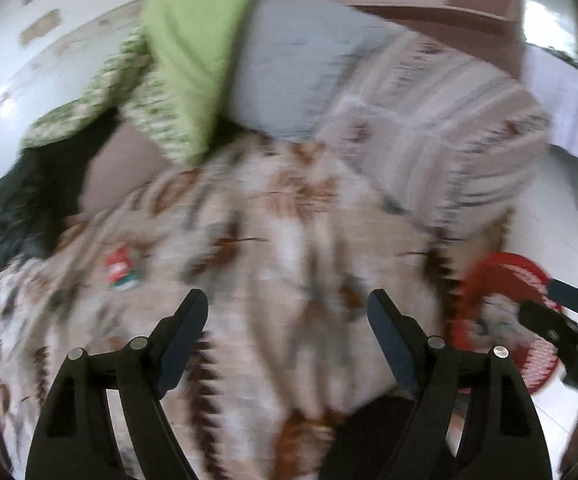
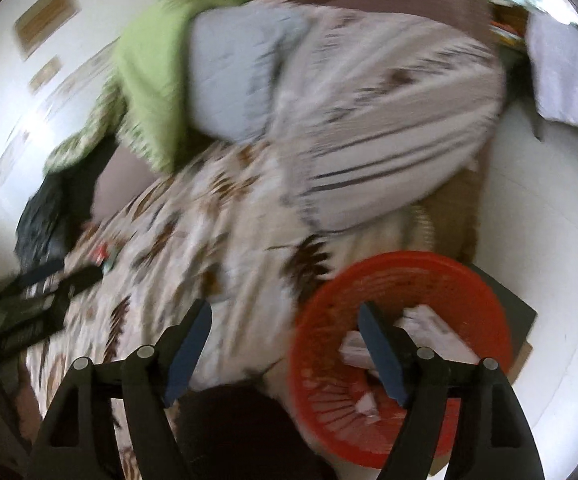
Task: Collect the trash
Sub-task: 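Move both tools back to the red wrapper and teal pack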
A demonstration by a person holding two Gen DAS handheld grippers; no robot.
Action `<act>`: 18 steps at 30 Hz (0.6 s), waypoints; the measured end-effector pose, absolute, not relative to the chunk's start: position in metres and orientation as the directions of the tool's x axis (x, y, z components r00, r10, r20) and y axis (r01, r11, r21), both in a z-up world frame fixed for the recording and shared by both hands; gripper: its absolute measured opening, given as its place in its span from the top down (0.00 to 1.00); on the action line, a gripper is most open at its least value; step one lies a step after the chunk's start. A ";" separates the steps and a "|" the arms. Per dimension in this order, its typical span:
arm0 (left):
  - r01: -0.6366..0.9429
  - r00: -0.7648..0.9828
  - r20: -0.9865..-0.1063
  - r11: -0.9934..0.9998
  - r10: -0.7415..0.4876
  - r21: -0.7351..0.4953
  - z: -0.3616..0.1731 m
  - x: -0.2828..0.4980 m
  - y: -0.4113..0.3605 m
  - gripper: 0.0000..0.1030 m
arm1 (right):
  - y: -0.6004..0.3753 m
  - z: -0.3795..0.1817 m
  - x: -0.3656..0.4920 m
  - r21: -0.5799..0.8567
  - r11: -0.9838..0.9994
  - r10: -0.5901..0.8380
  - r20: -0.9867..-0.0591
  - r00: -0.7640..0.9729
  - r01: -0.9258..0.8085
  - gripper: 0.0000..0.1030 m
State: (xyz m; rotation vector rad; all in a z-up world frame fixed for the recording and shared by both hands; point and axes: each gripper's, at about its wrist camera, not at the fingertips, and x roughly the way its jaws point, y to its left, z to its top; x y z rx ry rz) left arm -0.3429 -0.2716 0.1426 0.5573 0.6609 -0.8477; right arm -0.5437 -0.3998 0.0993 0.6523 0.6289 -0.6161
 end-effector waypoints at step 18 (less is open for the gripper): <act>0.595 0.536 -0.799 0.793 -0.273 0.128 0.108 -0.065 -0.205 0.13 | -0.322 0.073 -0.369 0.365 0.843 0.008 -0.744 0.669 0.396 0.23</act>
